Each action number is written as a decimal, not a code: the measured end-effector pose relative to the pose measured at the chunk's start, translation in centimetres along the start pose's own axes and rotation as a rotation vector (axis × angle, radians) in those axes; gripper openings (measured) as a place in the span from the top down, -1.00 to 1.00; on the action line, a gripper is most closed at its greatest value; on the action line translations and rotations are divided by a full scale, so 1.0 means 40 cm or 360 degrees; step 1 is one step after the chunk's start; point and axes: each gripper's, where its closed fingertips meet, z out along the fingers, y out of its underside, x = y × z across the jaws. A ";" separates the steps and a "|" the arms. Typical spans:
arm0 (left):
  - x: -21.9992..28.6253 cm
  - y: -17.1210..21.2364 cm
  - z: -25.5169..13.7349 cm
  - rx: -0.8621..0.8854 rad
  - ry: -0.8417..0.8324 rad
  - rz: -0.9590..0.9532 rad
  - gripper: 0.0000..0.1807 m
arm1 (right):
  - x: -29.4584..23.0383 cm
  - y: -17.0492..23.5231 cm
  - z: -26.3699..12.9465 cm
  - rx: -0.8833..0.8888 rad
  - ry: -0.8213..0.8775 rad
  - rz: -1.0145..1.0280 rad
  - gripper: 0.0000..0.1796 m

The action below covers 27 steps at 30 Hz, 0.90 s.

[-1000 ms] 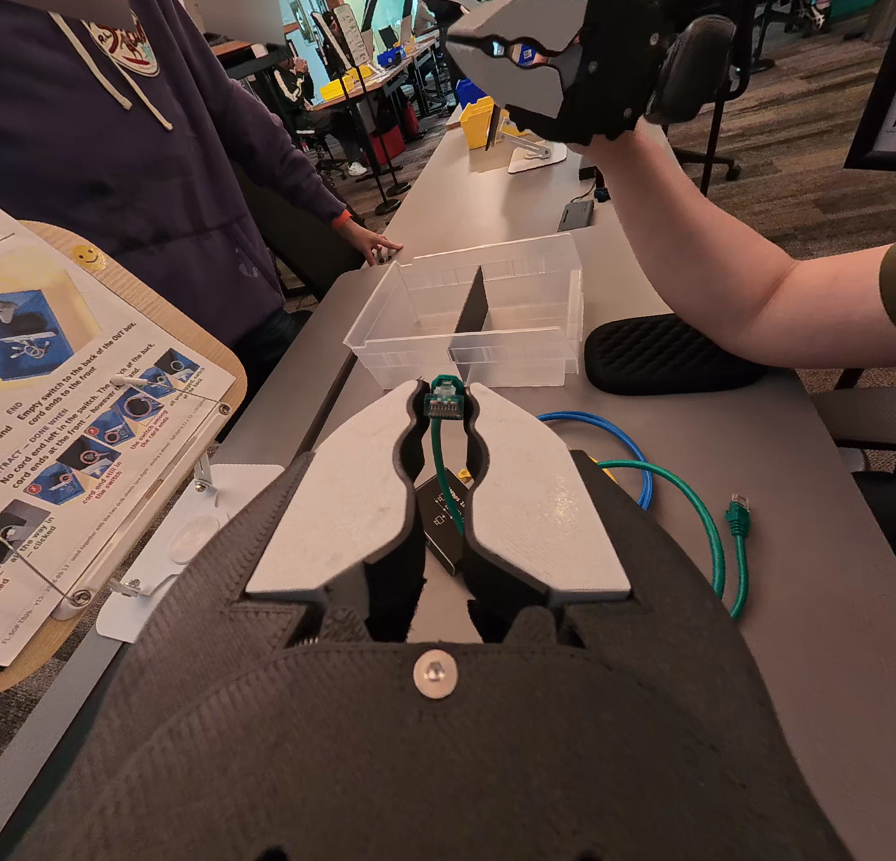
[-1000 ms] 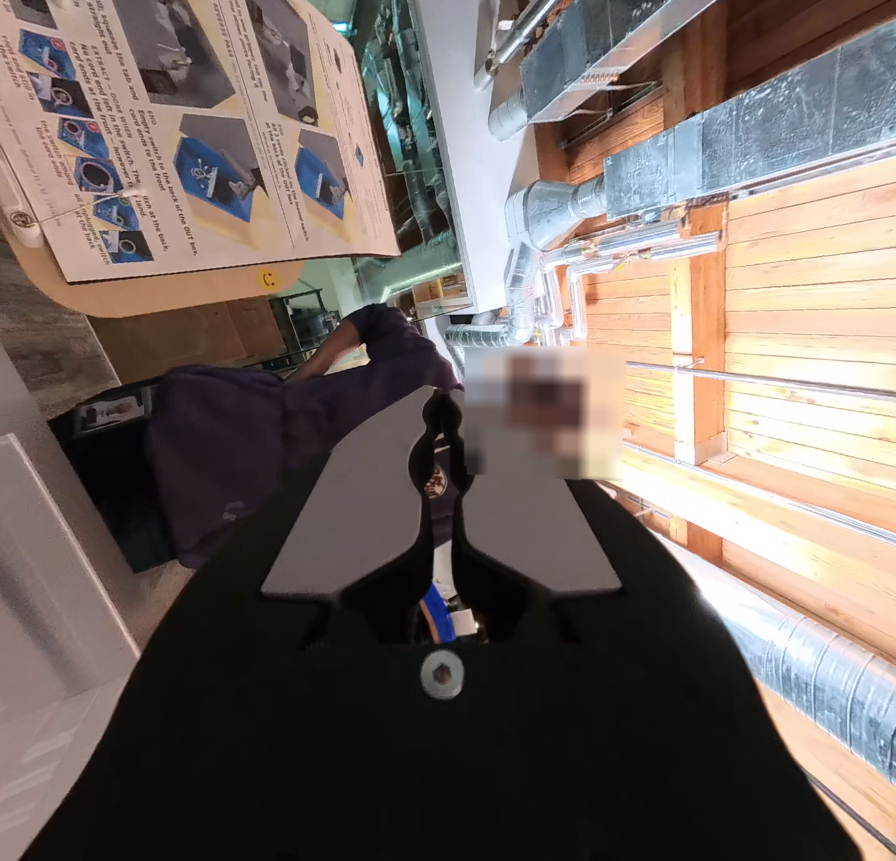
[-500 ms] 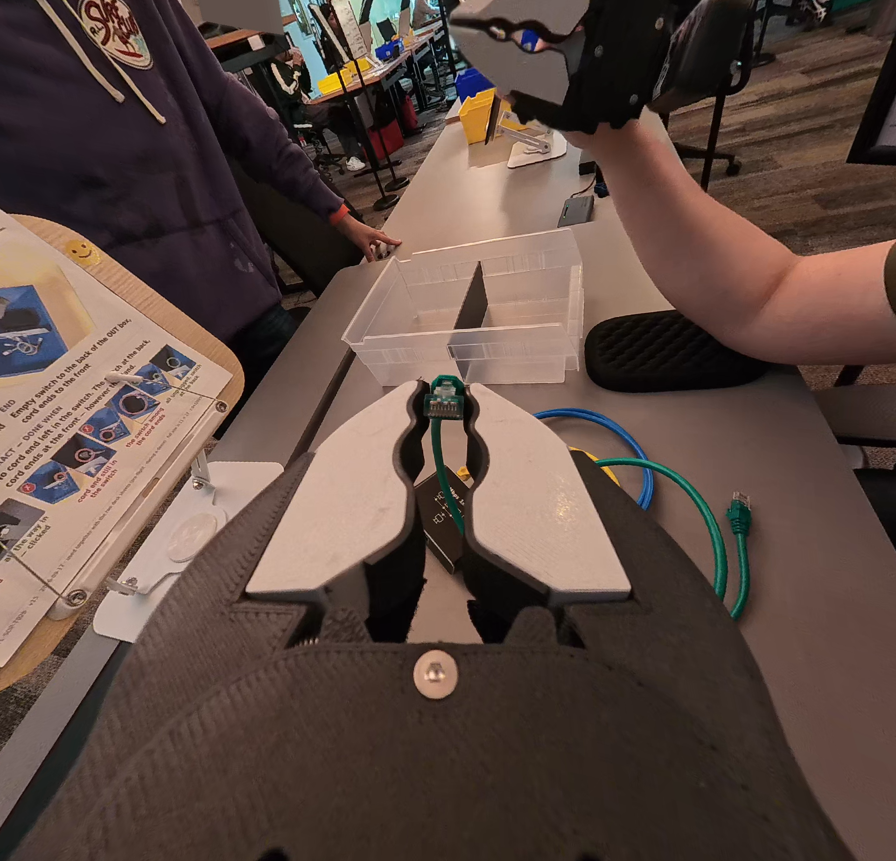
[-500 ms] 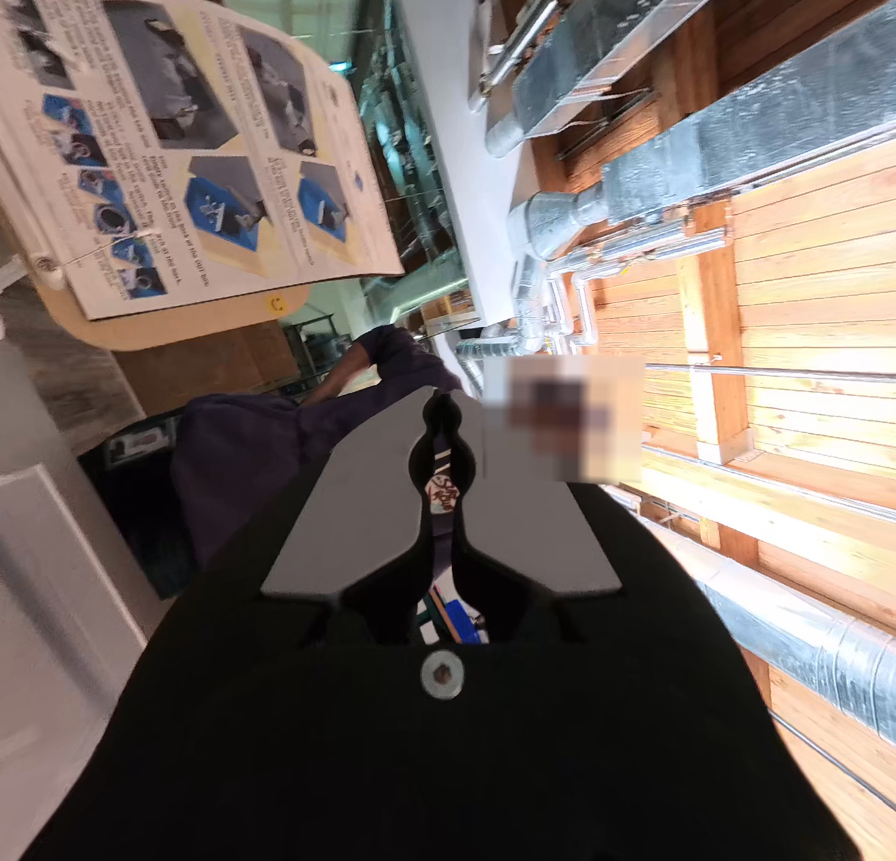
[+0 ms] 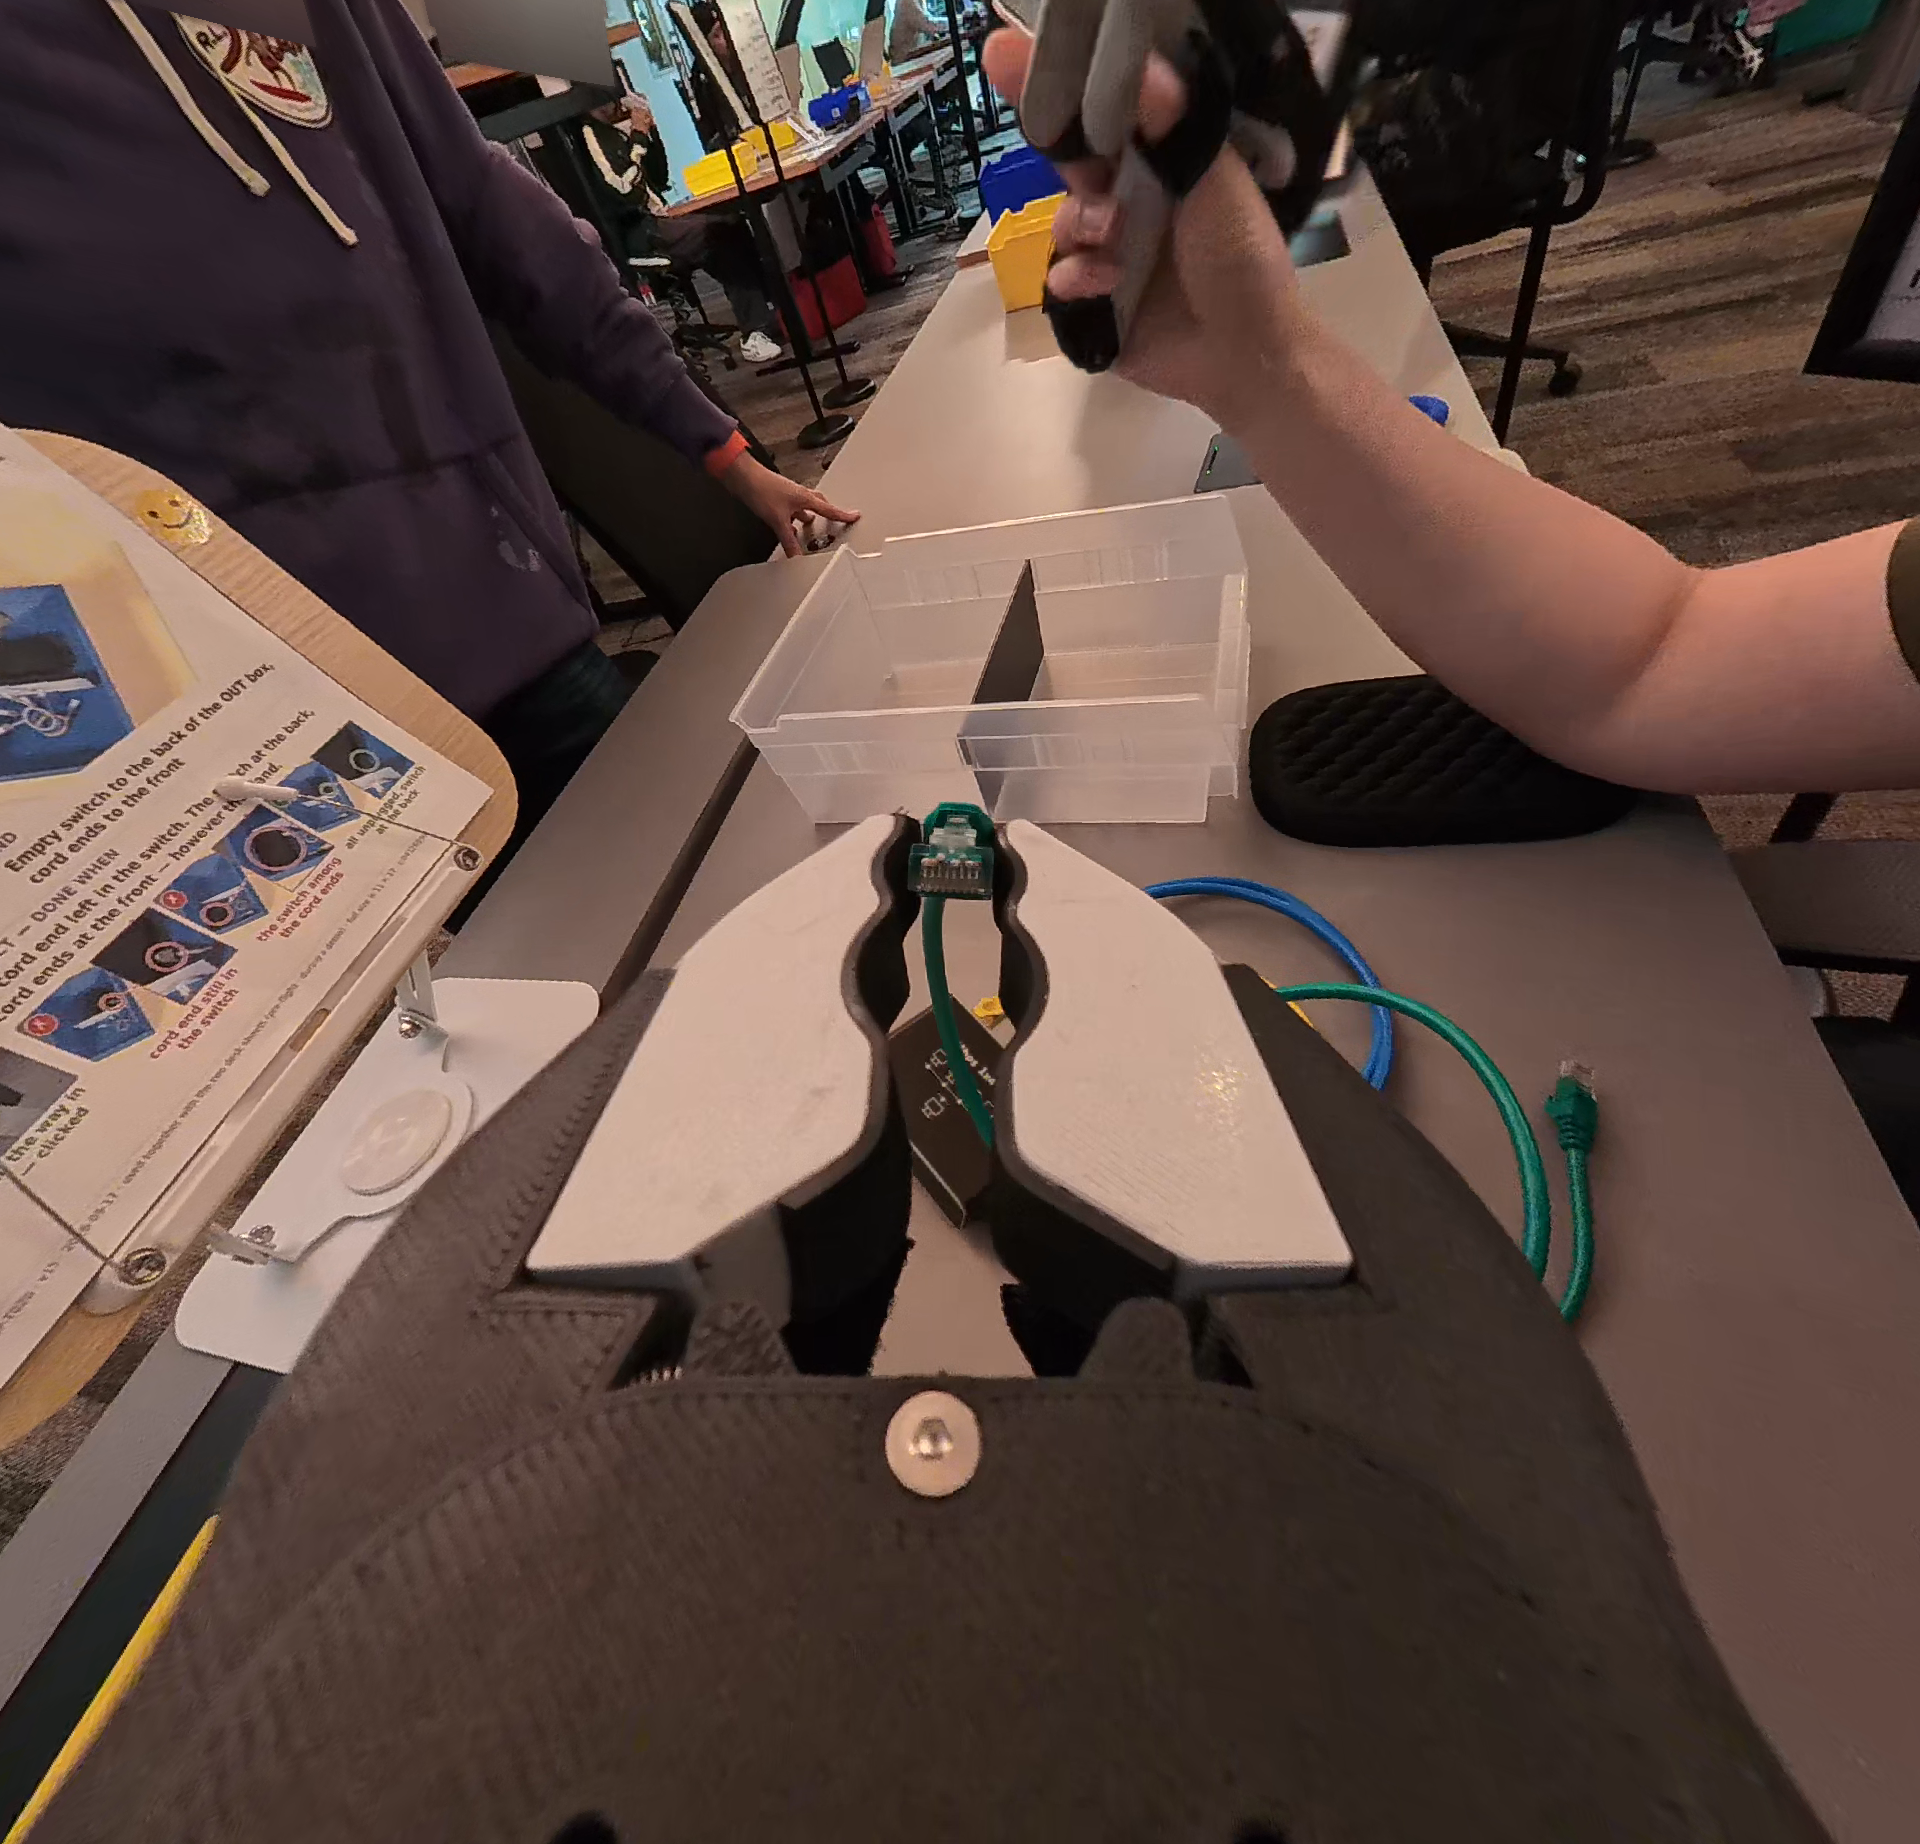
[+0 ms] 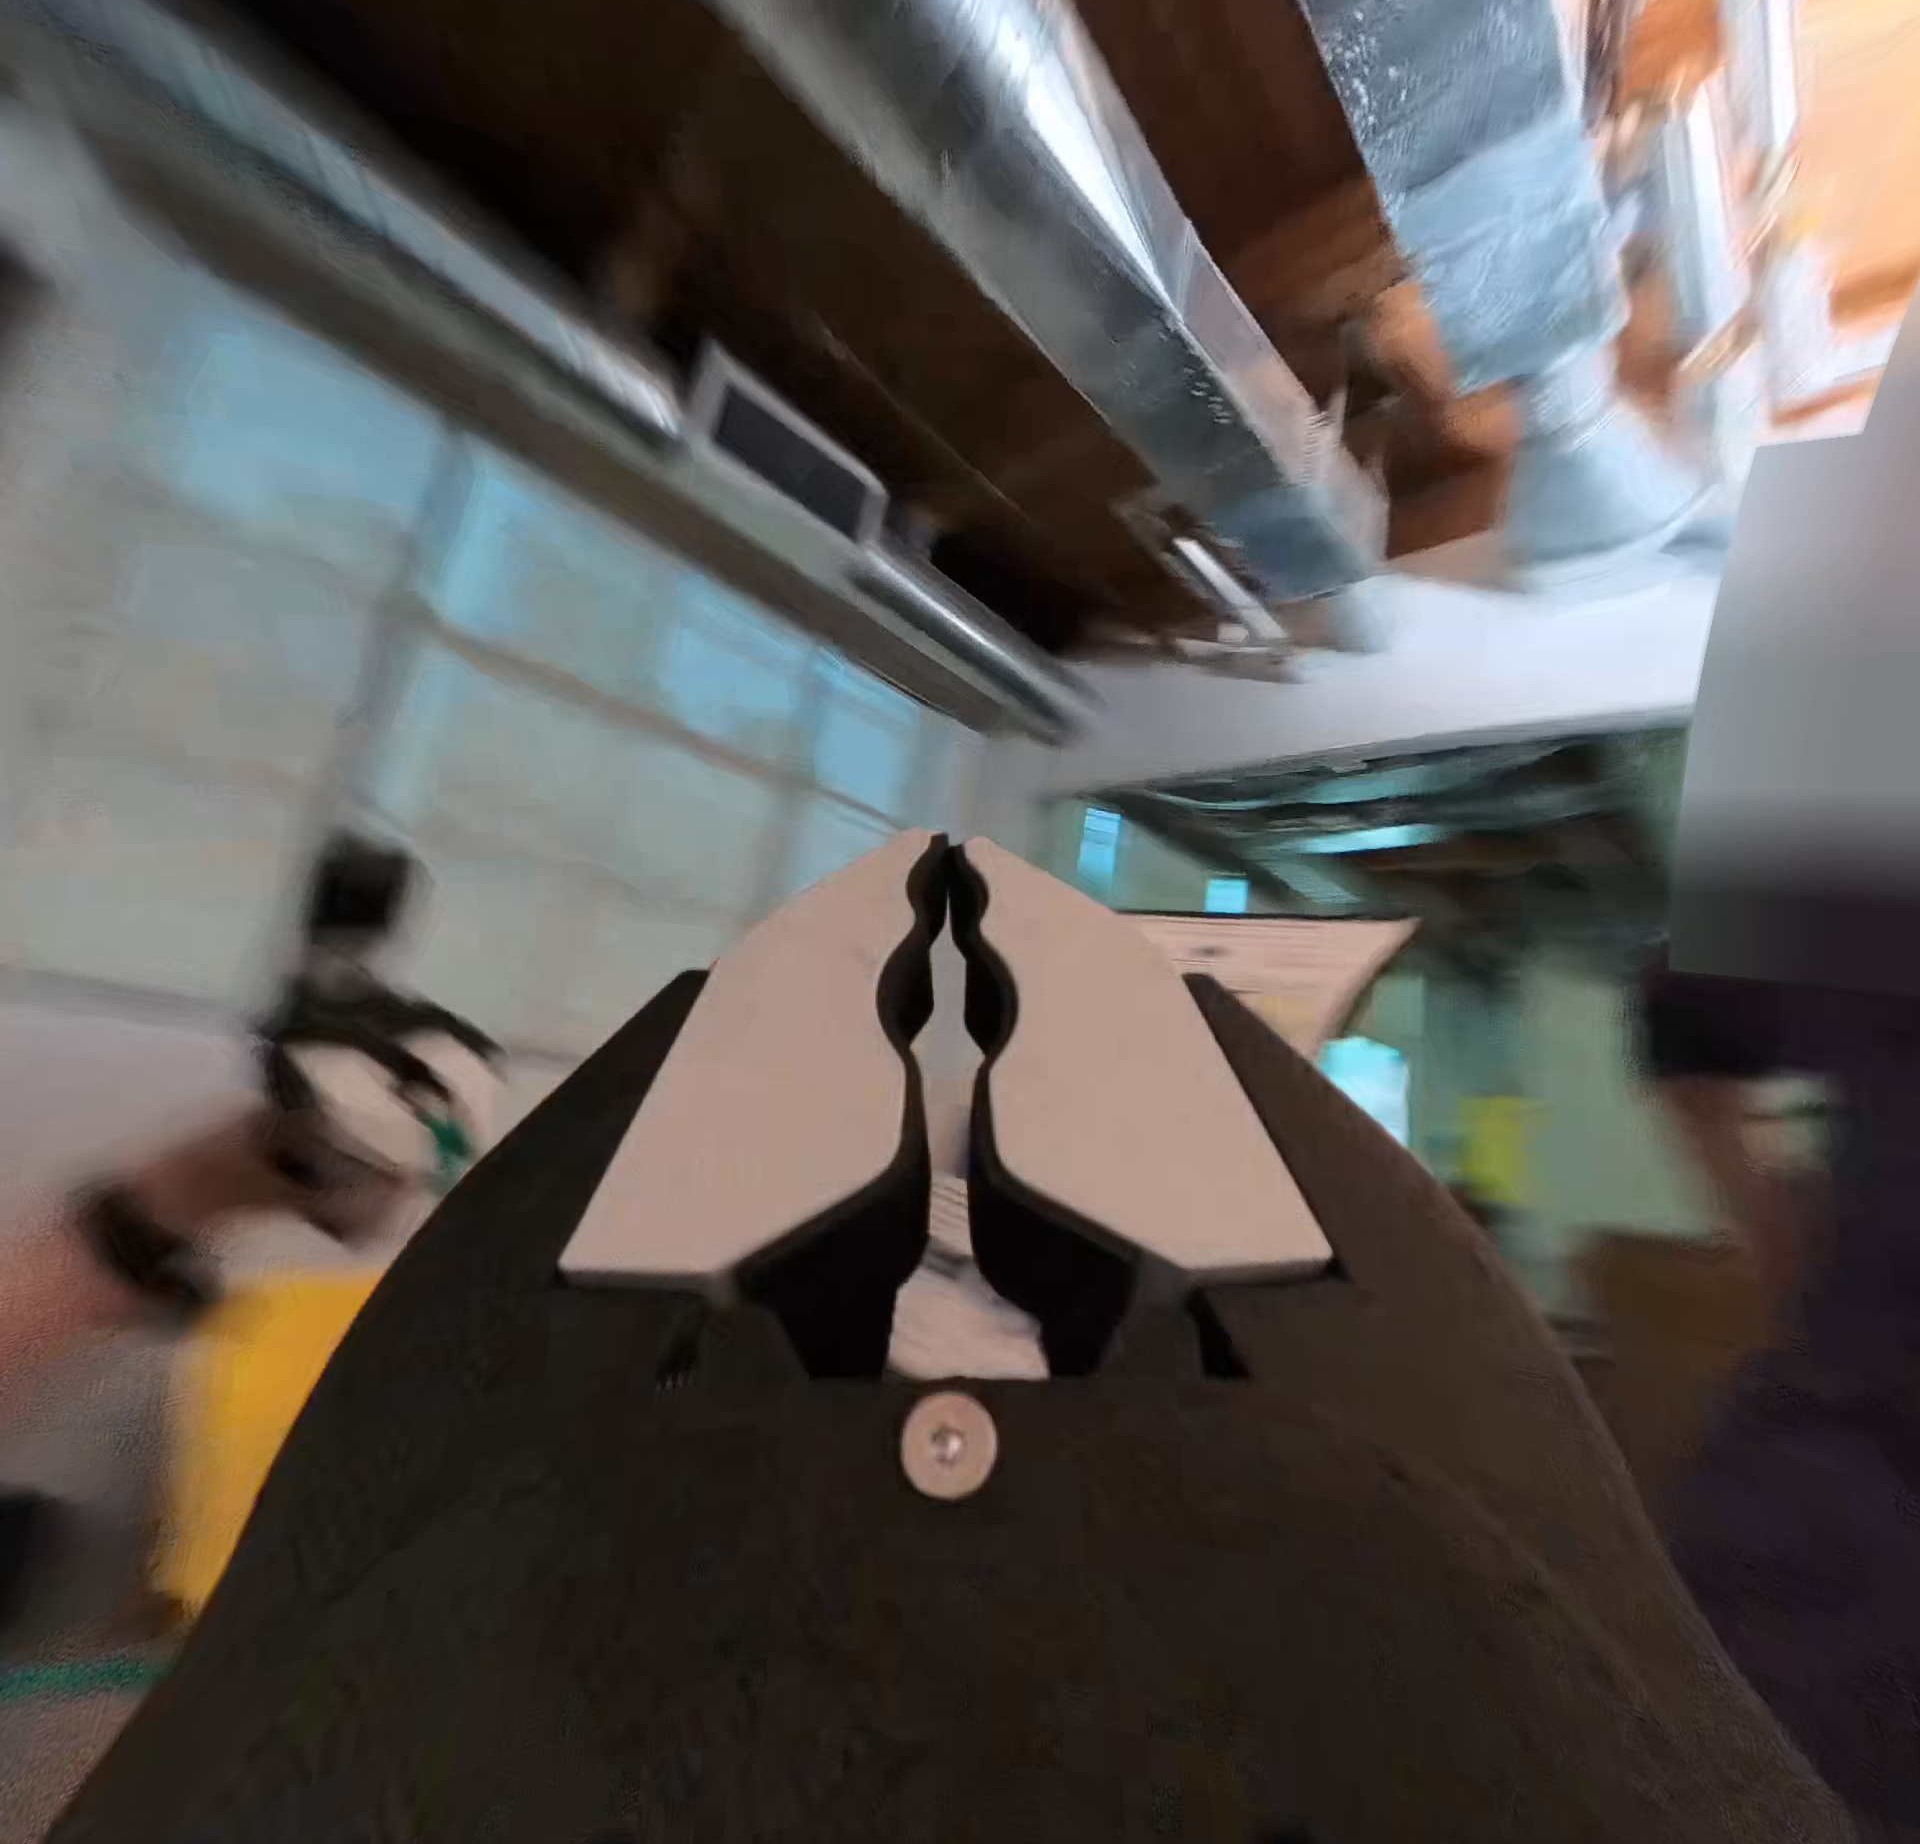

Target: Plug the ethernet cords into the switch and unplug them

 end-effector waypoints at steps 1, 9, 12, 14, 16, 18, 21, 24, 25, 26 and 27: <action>0.003 0.000 0.001 -0.0005 0.0010 -0.0003 0.86 | 0.042 -0.009 -0.021 0.0054 0.0019 0.0292 1.00; 0.006 0.009 0.018 -0.0031 0.0030 -0.0015 0.86 | 0.090 -0.044 -0.160 0.0210 -0.0432 0.1006 0.99; 0.007 0.014 0.024 -0.0045 0.0034 -0.0020 0.86 | 0.096 -0.026 -0.155 0.0041 -0.0304 0.0857 0.82; 0.011 0.014 0.026 -0.0050 0.0039 -0.0018 0.86 | 0.090 -0.038 -0.172 0.0031 -0.0346 0.0825 1.00; 0.012 0.012 0.026 -0.0048 0.0036 -0.0009 0.86 | 0.105 -0.031 -0.177 -0.0040 -0.0239 0.0745 1.00; 0.014 0.012 0.026 -0.0049 0.0042 -0.0009 0.86 | 0.158 -0.012 -0.178 -0.0121 0.0060 0.0565 0.99; 0.013 0.012 0.027 -0.0049 0.0042 -0.0017 0.86 | 0.177 0.074 -0.191 -0.0617 0.0256 0.0232 1.00; 0.013 0.013 0.028 -0.0052 0.0043 -0.0019 0.86 | 0.245 0.112 -0.230 -0.1134 0.0656 -0.0516 1.00; 0.013 0.012 0.029 -0.0050 0.0045 -0.0020 0.86 | 0.257 0.099 -0.231 -0.1199 0.0742 -0.0790 1.00; 0.014 0.012 0.030 -0.0048 0.0046 -0.0021 0.86 | 0.262 0.084 -0.228 -0.1221 0.0805 -0.1034 1.00; 0.015 0.012 0.031 -0.0050 0.0050 -0.0023 0.86 | 0.269 0.076 -0.225 -0.1244 0.0865 -0.1190 0.89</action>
